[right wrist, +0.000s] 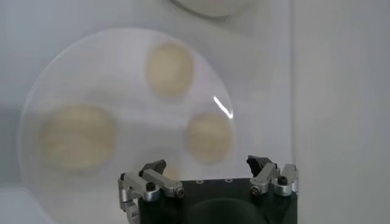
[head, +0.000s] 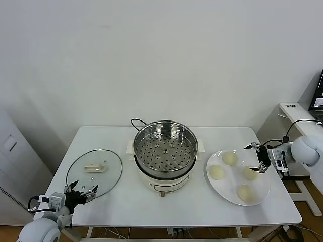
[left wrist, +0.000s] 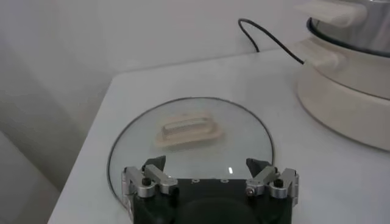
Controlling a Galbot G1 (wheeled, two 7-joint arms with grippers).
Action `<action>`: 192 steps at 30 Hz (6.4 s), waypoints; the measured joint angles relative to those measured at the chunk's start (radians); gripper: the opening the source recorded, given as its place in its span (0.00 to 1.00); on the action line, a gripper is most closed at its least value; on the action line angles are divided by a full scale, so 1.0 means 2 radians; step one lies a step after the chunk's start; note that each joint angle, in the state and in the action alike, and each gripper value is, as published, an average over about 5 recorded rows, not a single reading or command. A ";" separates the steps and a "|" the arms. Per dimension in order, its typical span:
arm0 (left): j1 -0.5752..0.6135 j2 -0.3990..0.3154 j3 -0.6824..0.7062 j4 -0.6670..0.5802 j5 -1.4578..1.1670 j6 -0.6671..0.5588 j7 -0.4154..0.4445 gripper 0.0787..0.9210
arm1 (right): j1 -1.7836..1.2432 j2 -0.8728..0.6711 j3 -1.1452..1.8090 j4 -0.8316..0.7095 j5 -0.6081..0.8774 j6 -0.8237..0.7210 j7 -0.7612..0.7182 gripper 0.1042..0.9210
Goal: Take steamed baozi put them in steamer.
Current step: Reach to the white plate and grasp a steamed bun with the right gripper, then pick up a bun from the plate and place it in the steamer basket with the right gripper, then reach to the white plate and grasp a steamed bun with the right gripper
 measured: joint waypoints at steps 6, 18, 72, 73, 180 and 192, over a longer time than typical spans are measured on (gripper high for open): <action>-0.005 0.002 0.002 0.004 0.000 0.003 0.000 0.88 | 0.056 0.034 -0.057 -0.057 0.005 0.006 -0.010 0.88; -0.010 0.006 0.009 0.012 0.000 0.005 0.002 0.88 | 0.093 0.105 -0.094 -0.149 -0.003 0.005 -0.006 0.88; -0.001 0.017 0.002 -0.001 -0.011 0.008 0.003 0.88 | 0.331 0.144 -0.274 -0.096 0.118 0.040 -0.070 0.45; 0.000 0.018 0.002 -0.001 -0.012 0.008 0.003 0.88 | 0.340 0.149 -0.280 -0.095 0.121 0.049 -0.072 0.45; 0.011 0.012 -0.007 -0.026 -0.019 0.012 0.001 0.88 | 0.382 0.092 -0.486 -0.024 0.284 -0.054 -0.088 0.88; 0.013 0.010 -0.009 -0.023 -0.019 0.012 0.001 0.88 | 0.286 0.110 -0.436 -0.066 0.269 -0.103 -0.078 0.88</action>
